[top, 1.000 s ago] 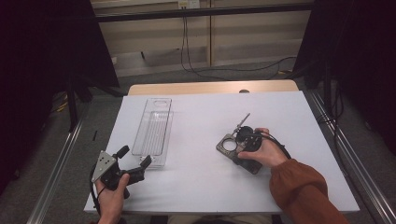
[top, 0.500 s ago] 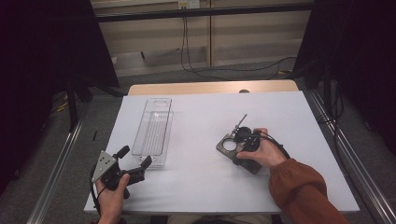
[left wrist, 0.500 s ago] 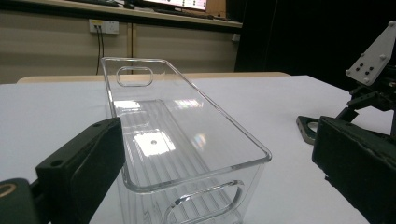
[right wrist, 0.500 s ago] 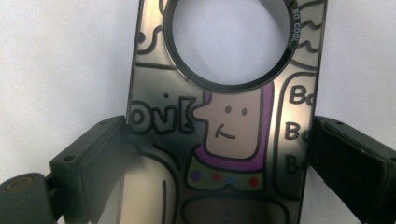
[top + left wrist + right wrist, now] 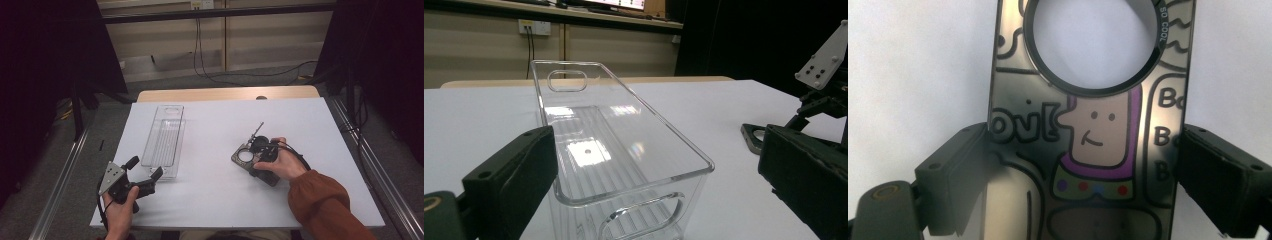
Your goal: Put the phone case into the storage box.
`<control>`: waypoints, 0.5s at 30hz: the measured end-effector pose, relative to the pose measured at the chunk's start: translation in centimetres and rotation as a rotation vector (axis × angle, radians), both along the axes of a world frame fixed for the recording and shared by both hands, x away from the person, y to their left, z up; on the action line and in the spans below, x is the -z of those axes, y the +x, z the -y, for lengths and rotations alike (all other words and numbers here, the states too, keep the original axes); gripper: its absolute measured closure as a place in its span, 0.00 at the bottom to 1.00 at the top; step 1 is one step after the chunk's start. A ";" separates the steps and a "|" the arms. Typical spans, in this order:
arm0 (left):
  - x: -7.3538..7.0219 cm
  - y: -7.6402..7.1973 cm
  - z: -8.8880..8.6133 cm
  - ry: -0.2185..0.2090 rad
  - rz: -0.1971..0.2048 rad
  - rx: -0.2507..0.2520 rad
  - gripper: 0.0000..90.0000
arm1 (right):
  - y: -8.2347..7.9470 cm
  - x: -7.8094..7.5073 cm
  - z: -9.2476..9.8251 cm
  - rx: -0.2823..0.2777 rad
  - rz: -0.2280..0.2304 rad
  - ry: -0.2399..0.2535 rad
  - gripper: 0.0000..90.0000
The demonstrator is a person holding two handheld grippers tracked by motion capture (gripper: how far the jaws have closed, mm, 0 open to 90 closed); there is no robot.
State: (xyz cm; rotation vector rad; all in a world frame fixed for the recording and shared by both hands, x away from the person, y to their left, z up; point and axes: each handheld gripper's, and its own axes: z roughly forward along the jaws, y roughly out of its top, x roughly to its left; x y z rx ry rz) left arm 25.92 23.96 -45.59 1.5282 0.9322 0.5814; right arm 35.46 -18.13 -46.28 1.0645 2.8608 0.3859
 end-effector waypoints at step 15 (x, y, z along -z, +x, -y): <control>0.0 0.0 0.1 -0.005 -0.002 0.004 0.03 | 0.0 -0.1 0.2 -0.002 -0.007 0.014 0.13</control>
